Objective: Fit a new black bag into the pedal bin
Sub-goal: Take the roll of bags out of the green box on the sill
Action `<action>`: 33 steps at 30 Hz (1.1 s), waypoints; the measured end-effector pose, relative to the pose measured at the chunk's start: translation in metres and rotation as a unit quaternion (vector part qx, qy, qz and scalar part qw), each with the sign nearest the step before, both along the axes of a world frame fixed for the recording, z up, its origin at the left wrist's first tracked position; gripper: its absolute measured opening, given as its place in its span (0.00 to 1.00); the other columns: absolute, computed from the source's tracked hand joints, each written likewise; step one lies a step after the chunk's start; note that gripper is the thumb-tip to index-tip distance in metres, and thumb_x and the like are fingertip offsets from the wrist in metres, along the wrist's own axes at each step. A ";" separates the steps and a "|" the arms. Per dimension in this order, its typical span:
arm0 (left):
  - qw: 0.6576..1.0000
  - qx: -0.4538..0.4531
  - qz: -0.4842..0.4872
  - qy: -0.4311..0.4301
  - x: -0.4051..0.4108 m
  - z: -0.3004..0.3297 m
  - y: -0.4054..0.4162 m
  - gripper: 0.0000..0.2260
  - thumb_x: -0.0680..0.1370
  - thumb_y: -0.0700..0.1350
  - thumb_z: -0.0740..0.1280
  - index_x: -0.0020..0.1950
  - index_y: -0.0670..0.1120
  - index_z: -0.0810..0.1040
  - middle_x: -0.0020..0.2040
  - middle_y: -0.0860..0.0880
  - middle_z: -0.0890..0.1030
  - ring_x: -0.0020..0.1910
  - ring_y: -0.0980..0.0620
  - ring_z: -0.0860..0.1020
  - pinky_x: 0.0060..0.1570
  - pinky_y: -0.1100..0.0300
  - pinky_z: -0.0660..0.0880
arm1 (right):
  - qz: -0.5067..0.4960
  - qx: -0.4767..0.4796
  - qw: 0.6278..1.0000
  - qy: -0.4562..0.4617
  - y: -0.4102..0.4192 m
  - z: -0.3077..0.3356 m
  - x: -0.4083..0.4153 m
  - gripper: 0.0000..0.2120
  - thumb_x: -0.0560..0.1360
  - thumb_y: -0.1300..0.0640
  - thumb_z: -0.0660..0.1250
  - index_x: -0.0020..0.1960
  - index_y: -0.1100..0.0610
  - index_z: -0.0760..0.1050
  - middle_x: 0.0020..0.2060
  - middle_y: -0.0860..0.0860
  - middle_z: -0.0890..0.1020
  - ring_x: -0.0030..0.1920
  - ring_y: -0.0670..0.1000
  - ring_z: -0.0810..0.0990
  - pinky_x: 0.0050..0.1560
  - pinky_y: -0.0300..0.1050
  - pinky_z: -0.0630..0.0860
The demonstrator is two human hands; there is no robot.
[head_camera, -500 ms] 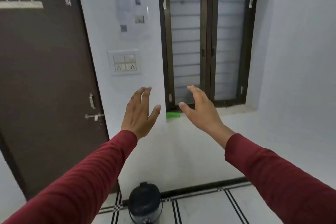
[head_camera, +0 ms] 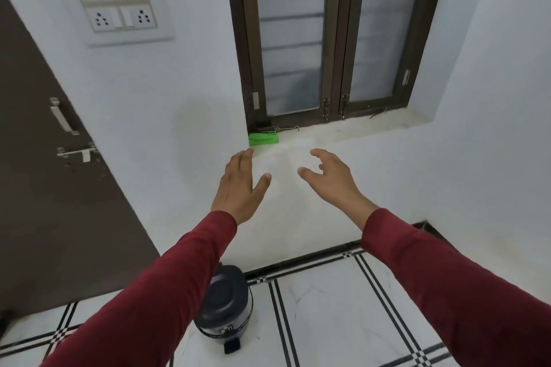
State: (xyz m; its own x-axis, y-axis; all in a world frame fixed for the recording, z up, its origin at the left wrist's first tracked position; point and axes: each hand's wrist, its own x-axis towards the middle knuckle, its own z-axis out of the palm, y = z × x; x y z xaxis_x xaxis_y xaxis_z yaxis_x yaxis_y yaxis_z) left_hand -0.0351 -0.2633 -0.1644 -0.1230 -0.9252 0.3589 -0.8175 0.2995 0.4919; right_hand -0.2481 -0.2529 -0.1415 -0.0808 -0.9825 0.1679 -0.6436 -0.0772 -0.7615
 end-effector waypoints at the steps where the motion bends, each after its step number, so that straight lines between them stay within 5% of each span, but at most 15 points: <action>1: 1.000 0.018 -0.005 -0.008 0.000 -0.004 -0.019 0.31 0.84 0.56 0.60 0.83 0.47 0.55 0.81 0.46 0.59 0.79 0.46 0.60 0.77 0.47 0.62 | -0.008 0.012 1.000 -0.010 -0.017 -0.003 0.001 0.29 0.79 0.46 0.69 0.76 0.52 0.67 0.75 0.51 0.70 0.74 0.54 0.71 0.73 0.53 0.69; 17: 0.971 0.185 -0.023 -0.152 -0.056 -0.075 -0.368 0.36 0.77 0.43 0.68 0.82 0.44 0.57 0.79 0.41 0.59 0.78 0.39 0.61 0.74 0.48 0.66 | 0.029 0.111 0.993 -0.023 -0.333 -0.091 -0.027 0.26 0.78 0.51 0.70 0.75 0.52 0.70 0.72 0.51 0.74 0.70 0.54 0.75 0.66 0.44 0.71; 27: 0.905 0.251 0.044 -0.341 -0.067 -0.105 -0.500 0.43 0.73 0.35 0.70 0.83 0.45 0.51 0.81 0.40 0.57 0.78 0.38 0.61 0.73 0.44 0.69 | 0.117 0.194 0.973 -0.034 -0.485 -0.120 -0.034 0.24 0.77 0.55 0.69 0.73 0.52 0.73 0.68 0.50 0.78 0.62 0.51 0.78 0.58 0.40 0.72; 33: 0.894 0.261 0.073 -0.358 -0.062 -0.109 -0.531 0.29 0.77 0.42 0.66 0.78 0.48 0.65 0.72 0.44 0.67 0.71 0.41 0.65 0.70 0.42 0.65 | 0.123 0.228 0.965 -0.040 -0.526 -0.137 -0.031 0.26 0.77 0.58 0.69 0.75 0.53 0.71 0.69 0.51 0.78 0.59 0.49 0.76 0.53 0.37 0.69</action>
State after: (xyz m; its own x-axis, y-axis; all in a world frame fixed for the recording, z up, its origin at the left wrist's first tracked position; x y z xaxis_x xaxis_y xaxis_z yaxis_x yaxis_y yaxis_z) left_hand -0.0975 -0.7948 -0.2735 -0.0118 -0.9688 -0.2477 -0.9903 0.0457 -0.1315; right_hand -0.2786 -0.7785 -0.2787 0.1702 -0.9440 -0.2828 -0.5859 0.1338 -0.7993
